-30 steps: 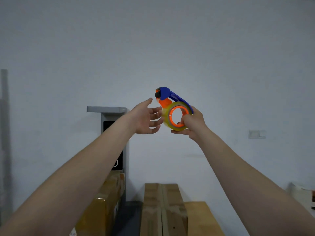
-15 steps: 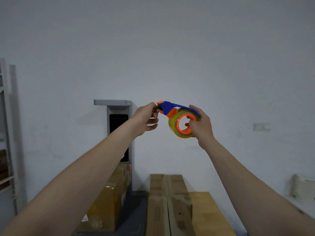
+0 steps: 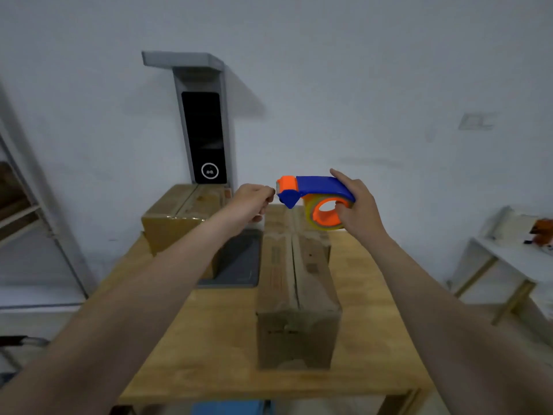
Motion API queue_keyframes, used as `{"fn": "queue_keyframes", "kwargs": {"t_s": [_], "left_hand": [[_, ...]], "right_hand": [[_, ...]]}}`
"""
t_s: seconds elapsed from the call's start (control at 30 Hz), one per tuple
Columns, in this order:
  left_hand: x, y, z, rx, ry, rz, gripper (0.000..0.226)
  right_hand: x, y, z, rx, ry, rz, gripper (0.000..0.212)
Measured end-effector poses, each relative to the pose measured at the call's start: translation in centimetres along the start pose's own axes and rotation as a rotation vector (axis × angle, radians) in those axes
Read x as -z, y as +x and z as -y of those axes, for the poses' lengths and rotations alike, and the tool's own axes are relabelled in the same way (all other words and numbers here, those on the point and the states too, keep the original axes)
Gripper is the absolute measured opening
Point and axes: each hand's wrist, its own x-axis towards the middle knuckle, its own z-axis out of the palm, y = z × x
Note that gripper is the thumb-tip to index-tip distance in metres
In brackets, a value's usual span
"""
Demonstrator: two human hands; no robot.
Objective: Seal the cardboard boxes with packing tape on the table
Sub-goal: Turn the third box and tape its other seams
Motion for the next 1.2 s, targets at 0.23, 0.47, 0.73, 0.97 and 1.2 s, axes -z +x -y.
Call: {"fn": "queue_keyframes", "kwargs": {"t_s": [0.23,0.47,0.73,0.97,1.2], "left_hand": [[-3.8,-3.1,10.1,0.124,-0.04,0.114,0.036],[-5.8,-5.5,16.4,0.265,-0.071,0.082,0.033],[-4.1,-7.0,23.4,0.269,-0.009,0.133,0.035],[-5.1,-6.9,27.3,0.181,0.148,0.118,0.034],[-5.1,-6.1,30.3,0.21,0.145,0.083,0.033]], "right_hand": [[-2.5,-7.9,-6.4,-0.085,-0.012,0.142,0.08],[-3.5,-13.1,-10.6,-0.156,0.008,0.212,0.081],[-2.0,-16.0,-13.8,-0.104,-0.135,0.269,0.087],[-2.8,-17.8,-13.1,0.08,-0.477,0.353,0.085],[-4.6,-17.9,-11.9,0.137,-0.573,0.387,0.077]]}}
